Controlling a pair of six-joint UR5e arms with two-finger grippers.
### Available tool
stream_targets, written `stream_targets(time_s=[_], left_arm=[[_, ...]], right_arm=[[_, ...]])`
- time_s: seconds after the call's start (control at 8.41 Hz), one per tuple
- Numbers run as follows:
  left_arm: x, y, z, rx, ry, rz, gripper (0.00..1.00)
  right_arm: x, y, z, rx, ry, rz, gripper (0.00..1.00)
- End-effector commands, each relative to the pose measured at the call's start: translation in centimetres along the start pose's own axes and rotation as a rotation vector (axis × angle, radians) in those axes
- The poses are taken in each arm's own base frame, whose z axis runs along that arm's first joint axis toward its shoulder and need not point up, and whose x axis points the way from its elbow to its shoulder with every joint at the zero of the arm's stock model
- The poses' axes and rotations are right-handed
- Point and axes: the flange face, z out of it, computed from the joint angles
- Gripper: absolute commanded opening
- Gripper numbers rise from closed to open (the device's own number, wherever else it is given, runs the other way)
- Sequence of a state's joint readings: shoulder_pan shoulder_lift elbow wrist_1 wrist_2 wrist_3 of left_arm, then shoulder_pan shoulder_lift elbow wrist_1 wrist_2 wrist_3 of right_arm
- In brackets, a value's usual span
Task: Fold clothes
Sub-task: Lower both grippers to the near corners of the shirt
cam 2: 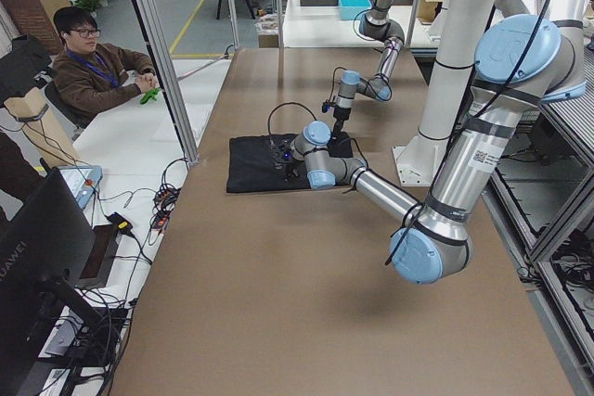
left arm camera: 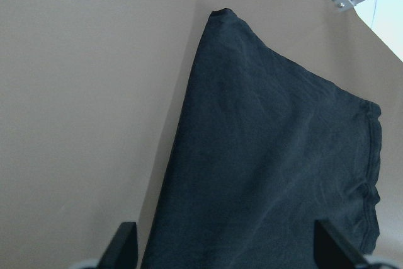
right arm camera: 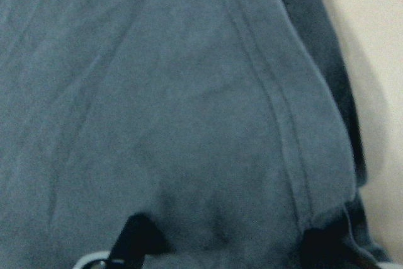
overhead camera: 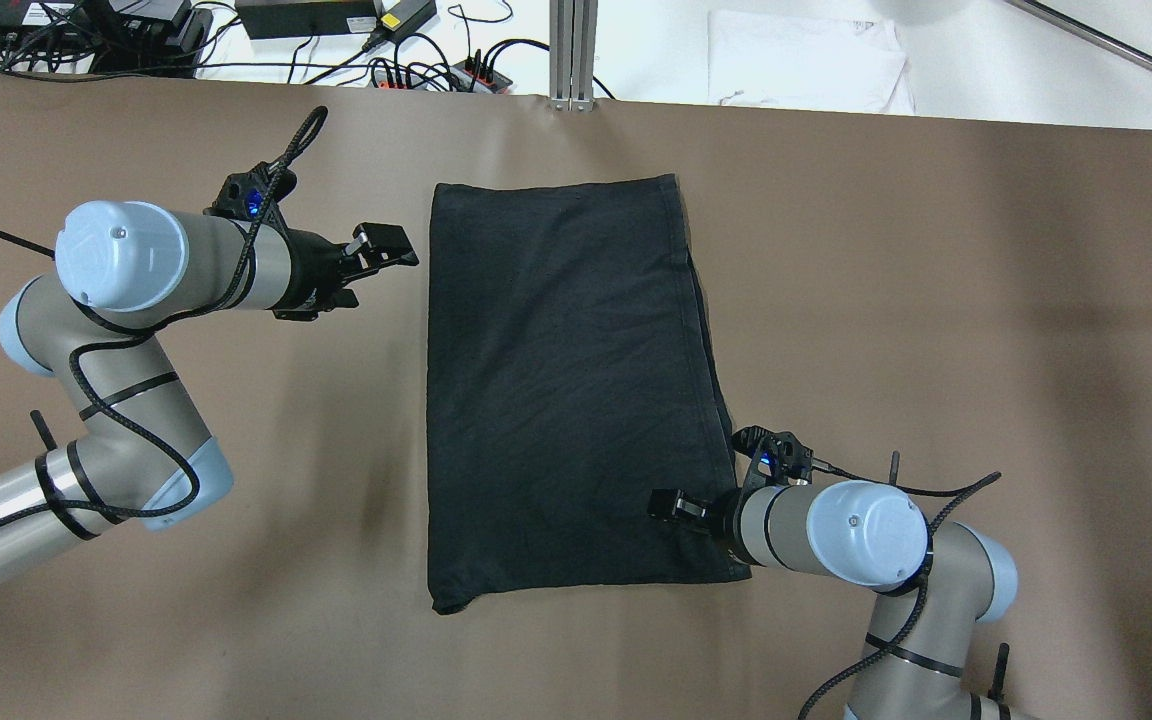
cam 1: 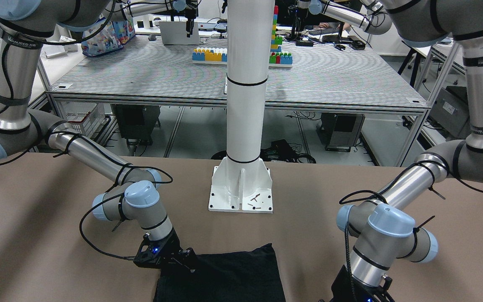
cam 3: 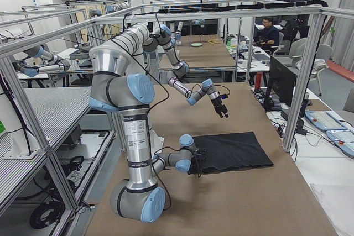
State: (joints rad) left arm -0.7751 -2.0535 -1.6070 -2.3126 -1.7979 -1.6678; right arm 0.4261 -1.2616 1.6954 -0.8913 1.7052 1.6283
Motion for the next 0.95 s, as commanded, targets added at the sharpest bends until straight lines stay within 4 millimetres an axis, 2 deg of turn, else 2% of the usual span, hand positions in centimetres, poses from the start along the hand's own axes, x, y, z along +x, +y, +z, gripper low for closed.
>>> stream_targets(time_s=[0.0,0.48,0.83], left_arm=[[0.0,0.0,0.1,0.0,-0.001,0.002,1.0],[-0.3,-0.1,0.0,0.001,-0.004,0.002,1.0],[0.3,0.2,-0.6,-0.009,0.013,0.003,1.0]], right_arm=[[-1.7,0.1,0.3,0.005,-0.018,0.047,0.01],[-3.2,0.1,-0.1,0.003,-0.042,0.095,0.0],[-4.6,0.3,-1.4,-0.008,-0.077,0.12,0.0]])
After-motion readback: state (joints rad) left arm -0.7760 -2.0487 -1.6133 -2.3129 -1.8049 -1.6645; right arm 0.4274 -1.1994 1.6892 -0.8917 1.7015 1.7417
